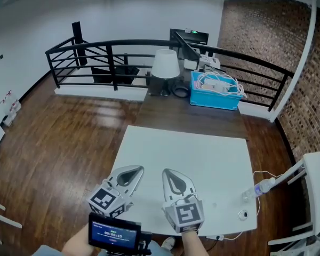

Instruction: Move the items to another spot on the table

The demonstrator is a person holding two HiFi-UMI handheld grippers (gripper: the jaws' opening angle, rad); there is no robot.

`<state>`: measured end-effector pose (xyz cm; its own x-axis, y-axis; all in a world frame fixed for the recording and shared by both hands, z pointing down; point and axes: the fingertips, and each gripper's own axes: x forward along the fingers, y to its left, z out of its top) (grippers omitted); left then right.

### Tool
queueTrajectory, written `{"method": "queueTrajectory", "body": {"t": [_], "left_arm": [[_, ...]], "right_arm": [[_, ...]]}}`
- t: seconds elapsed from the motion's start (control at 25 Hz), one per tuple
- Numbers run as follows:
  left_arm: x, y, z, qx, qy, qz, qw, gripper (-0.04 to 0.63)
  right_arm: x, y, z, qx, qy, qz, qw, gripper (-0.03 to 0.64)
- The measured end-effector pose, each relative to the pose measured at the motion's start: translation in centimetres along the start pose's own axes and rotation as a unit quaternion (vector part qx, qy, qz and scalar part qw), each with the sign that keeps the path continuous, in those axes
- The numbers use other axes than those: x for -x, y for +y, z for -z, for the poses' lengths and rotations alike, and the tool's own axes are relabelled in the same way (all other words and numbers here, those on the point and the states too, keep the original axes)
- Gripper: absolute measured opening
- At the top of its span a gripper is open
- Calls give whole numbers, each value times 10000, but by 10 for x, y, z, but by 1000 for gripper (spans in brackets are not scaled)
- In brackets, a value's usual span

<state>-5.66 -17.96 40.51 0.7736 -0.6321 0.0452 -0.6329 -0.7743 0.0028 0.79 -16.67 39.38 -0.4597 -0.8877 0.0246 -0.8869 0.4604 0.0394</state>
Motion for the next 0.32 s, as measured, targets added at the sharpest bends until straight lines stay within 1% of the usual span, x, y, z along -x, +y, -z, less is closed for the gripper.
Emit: {"method": "queueTrajectory", "body": {"t": [0.32], "left_arm": [[3, -1, -2, -17, -9, 13, 10000, 4]], "right_arm": [[3, 3, -2, -6, -11, 8, 10000, 0]]}}
